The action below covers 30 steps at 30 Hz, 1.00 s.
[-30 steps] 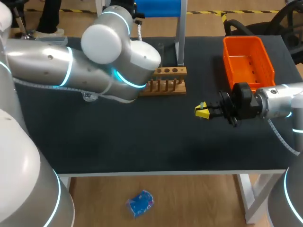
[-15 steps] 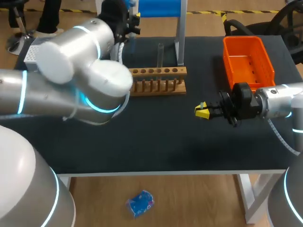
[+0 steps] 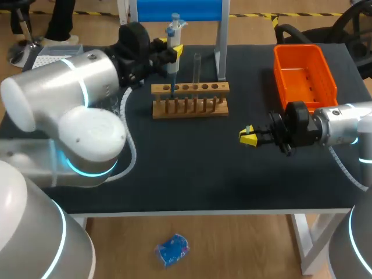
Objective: Invert the test tube, pick up the pipette, mount the tip to pipette, aspirate from beaker and dispense into the tube, eject the tip, return the pipette, and cap with the stopper.
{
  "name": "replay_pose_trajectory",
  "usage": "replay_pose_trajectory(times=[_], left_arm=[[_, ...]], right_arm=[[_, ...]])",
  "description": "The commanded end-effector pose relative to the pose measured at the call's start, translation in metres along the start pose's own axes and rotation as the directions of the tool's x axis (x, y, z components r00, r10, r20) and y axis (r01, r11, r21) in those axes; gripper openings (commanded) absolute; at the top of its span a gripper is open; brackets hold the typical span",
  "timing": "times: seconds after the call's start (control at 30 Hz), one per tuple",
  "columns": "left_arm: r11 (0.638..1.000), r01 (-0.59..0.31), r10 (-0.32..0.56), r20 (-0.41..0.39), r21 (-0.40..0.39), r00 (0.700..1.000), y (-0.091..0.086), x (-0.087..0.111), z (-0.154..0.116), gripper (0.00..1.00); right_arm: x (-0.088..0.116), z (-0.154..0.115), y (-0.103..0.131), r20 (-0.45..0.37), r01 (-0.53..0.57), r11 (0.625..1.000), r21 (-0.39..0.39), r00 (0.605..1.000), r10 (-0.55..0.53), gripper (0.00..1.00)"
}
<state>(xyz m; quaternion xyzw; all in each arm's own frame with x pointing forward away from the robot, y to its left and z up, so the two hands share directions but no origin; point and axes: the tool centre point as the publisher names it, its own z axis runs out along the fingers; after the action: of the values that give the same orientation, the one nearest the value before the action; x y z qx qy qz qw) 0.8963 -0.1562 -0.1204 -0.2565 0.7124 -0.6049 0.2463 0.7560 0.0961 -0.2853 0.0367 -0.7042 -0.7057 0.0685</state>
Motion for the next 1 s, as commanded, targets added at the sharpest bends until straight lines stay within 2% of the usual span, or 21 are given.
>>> replay_pose_trajectory(times=[0.03, 0.5, 0.53, 0.57, 0.63, 0.73, 0.8, 1.0], left_arm=[[0.994, -0.029, 0.1, -0.731, 0.11, 0.675, 0.006, -0.003, -0.026, 0.0], [0.994, -0.029, 0.1, -0.731, 0.11, 0.675, 0.006, -0.003, -0.026, 0.0], [0.995, -0.041, 0.091, -0.732, 0.086, 0.675, 0.007, -0.001, -0.024, 0.0], [0.995, -0.043, 0.095, -0.726, 0.089, 0.681, 0.007, 0.002, -0.021, 0.0], [0.995, -0.033, 0.095, -0.733, 0.099, 0.674, 0.007, 0.011, -0.017, 0.0], [0.997, -0.028, 0.073, -0.734, 0.073, 0.675, 0.009, 0.026, -0.012, 0.0], [0.998, -0.043, 0.061, -0.715, 0.044, 0.697, 0.009, 0.033, -0.011, 0.0], [0.999, -0.032, 0.042, -0.685, 0.028, 0.728, 0.007, 0.056, -0.01, 0.0]], right_arm=[[0.0, 0.0, 0.0, -0.001, 0.0, 1.0, 0.001, 1.0, 0.0, 0.0], [0.0, 0.0, 0.0, -0.001, 0.0, 1.0, 0.001, 1.0, 0.0, 0.0], [0.0, 0.0, 0.0, -0.001, 0.0, 1.0, 0.001, 1.0, 0.0, 0.0], [0.0, 0.0, 0.0, -0.001, 0.0, 1.0, 0.001, 1.0, 0.0, 0.0], [0.0, 0.0, 0.0, -0.001, 0.0, 1.0, 0.001, 1.0, 0.0, 0.0], [0.0, 0.0, 0.0, -0.001, 0.0, 1.0, 0.001, 1.0, 0.0, 0.0], [0.0, 0.0, 0.0, -0.001, 0.0, 1.0, 0.001, 1.0, 0.0, 0.0], [0.0, 0.0, 0.0, -0.001, 0.0, 1.0, 0.001, 1.0, 0.0, 0.0]])
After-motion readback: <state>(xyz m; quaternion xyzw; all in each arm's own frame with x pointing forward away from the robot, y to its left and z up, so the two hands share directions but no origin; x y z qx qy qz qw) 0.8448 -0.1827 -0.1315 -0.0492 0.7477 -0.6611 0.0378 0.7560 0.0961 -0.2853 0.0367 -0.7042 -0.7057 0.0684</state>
